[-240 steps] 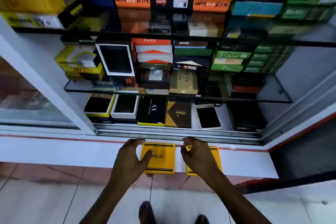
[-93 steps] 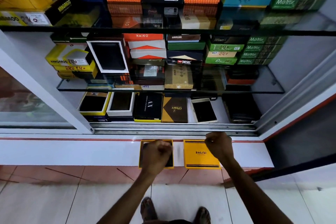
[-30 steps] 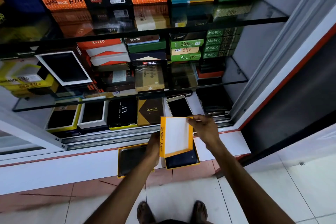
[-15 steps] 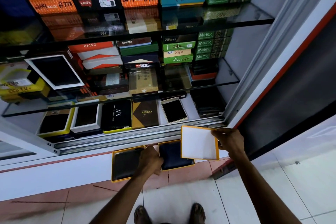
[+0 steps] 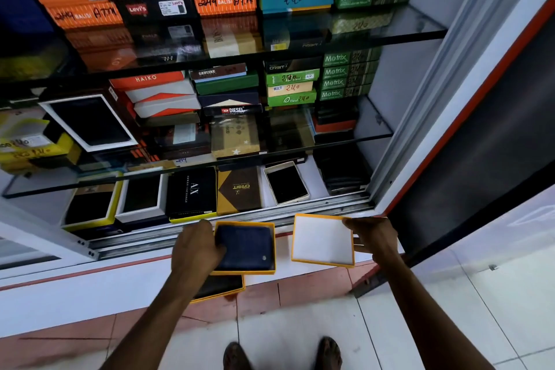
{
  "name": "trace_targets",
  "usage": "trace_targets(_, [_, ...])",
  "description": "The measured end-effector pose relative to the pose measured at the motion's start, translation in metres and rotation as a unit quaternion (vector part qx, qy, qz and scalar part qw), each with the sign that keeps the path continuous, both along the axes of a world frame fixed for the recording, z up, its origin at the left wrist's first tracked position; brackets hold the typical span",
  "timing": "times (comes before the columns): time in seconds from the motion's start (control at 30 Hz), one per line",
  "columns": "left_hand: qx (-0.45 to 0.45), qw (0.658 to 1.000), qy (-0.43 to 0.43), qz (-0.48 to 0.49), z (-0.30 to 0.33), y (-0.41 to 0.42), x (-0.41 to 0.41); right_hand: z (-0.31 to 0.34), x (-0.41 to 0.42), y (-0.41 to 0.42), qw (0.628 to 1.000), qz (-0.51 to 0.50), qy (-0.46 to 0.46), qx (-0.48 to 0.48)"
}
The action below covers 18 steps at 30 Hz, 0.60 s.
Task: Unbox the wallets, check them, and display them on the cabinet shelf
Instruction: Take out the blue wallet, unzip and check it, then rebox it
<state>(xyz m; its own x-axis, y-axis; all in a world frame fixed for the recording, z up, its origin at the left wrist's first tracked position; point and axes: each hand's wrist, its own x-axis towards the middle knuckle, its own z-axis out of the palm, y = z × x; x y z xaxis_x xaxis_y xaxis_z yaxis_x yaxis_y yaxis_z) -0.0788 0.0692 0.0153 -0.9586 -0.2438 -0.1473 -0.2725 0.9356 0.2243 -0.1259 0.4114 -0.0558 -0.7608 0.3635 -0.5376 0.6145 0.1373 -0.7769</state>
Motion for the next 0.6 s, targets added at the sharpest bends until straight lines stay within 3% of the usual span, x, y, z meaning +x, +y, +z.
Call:
trace_targets(0.2, [0.059, 0.997, 0.031, -0.041, 0.01, 0.03, -0.004, 0.0, 0.006, -0.02, 0.991, 0.028, 0.002, -0.127])
trace_targets(0.43, [0.121, 0.988, 0.06, -0.07, -0.006, 0.075, 0.004, 0.001, 0.017, -0.025, 0.95, 0.122, -0.026, -0.285])
trace_targets(0.6, [0.206, 0.976, 0.061, -0.016, -0.019, 0.083, 0.01, -0.008, 0.016, -0.027, 0.936, 0.072, -0.106, -0.327])
